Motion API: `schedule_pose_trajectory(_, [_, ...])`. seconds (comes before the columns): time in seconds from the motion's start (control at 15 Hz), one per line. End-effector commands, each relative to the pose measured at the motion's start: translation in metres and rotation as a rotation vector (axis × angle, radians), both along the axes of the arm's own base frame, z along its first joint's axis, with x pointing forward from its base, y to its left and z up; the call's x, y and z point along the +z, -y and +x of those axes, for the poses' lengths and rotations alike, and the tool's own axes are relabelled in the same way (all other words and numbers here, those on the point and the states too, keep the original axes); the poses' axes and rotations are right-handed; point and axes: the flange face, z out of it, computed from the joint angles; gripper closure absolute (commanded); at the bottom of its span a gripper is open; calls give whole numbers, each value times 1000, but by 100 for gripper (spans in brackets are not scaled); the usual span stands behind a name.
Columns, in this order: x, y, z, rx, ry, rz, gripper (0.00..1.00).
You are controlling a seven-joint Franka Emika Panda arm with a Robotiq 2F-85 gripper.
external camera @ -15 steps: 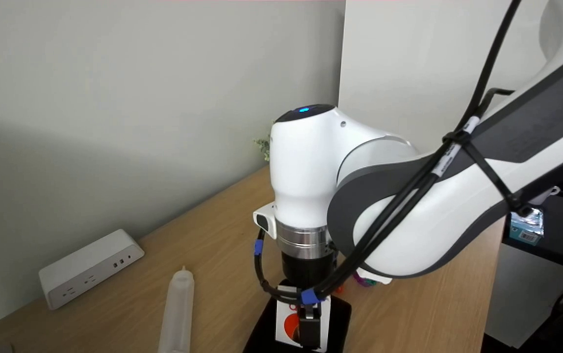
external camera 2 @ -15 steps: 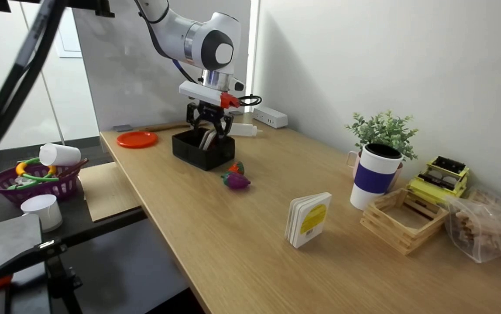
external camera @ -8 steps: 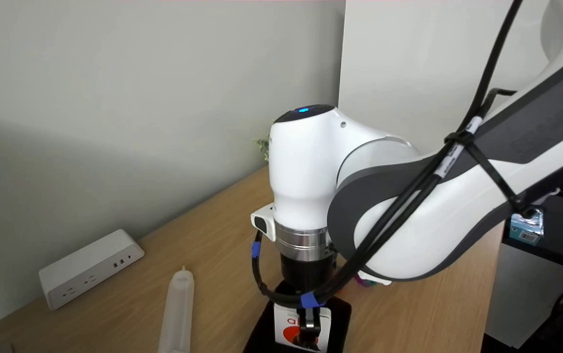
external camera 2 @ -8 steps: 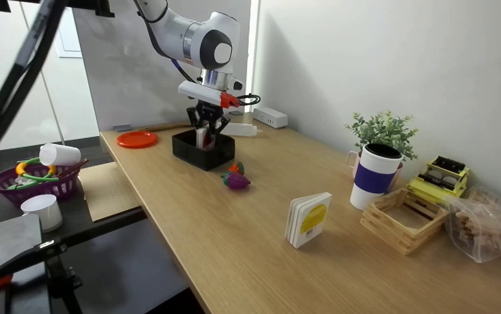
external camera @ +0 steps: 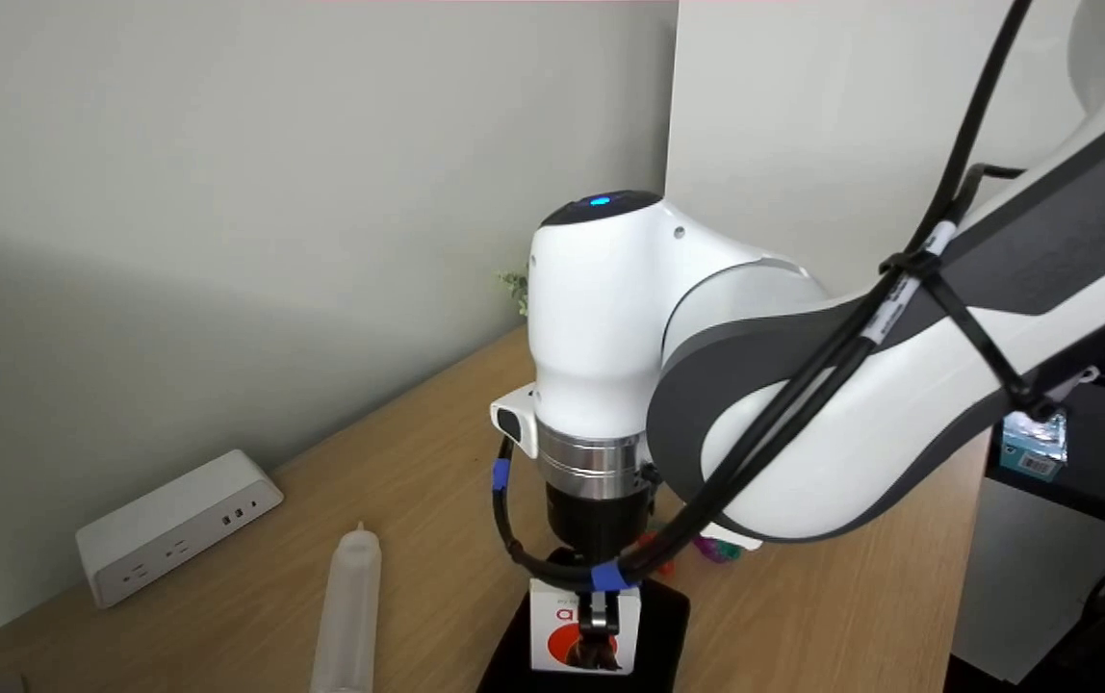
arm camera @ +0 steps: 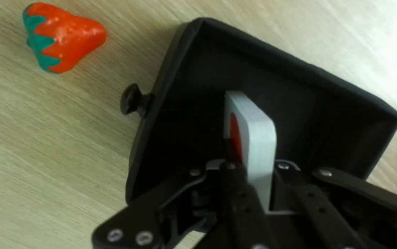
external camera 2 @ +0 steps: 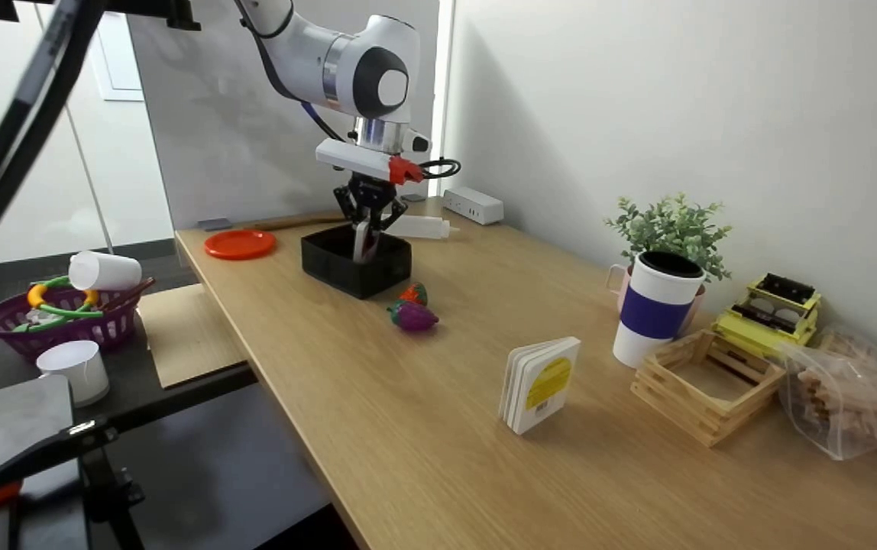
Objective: Put the red-white book and the purple object in the black box
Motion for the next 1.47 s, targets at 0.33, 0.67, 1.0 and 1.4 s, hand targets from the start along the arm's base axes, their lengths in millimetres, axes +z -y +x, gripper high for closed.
schedule_pose_trajectory(0.33, [17,25,-13,-214,72,-83,96])
schedule_pose_trajectory(0.67, [15,31,-35,-359,47,-144,60])
schedule_pose_trajectory(1.0, [14,25,-50,-400,38,-163,37])
schedule_pose_trajectory(1.4, [29,15,-66,-425,78,-198,0])
